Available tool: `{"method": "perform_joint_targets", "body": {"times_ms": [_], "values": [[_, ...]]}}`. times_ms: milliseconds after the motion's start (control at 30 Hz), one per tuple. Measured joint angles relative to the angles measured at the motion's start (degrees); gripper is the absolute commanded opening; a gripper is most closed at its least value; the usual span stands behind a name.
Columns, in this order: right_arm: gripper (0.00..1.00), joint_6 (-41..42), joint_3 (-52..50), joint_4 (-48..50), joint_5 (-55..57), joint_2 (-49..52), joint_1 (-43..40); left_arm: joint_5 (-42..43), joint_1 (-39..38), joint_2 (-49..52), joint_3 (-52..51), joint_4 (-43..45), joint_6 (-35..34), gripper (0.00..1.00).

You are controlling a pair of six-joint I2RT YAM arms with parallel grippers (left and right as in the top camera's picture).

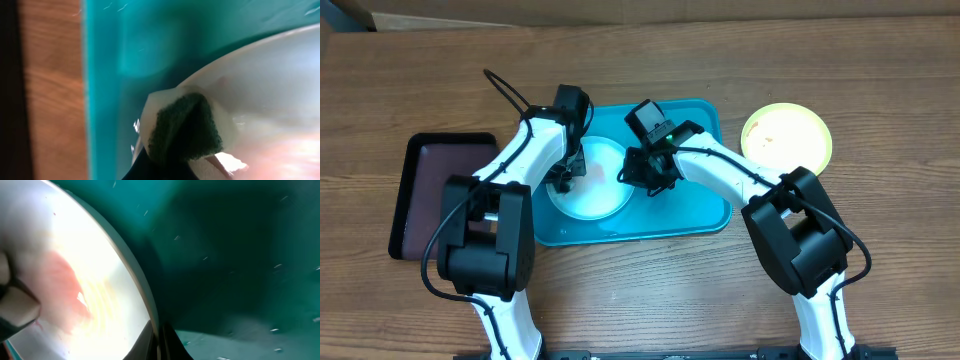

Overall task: Clean dirty plates on tray and stack at the side
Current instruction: 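Scrub the white plate with the left gripper's sponge while the right holds it, then lift the white plate with the right gripper and stack it on the yellow plate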

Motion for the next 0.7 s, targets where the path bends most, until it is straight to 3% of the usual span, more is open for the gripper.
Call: {"method": "perform_joint_targets", "body": {"times_ms": [367,567,700], "values": [[0.04,-1.5,0.0,-0.9,1.4,0.0,-1.2,-11.2,1.8,0.5,22.3,-23.9,-10.6,0.04],[0.04,-3.6,0.1,-1.0,1.5,0.0,-1.2,-10.2,5.1,-5.4,26.4,-28.3,-15.1,0.04],[0.04,-5.8,1.3,-3.5,2.4,0.0,-1.2,-6.0,13.2,-9.7,26.9,-31.3,-16.0,0.05]]}}
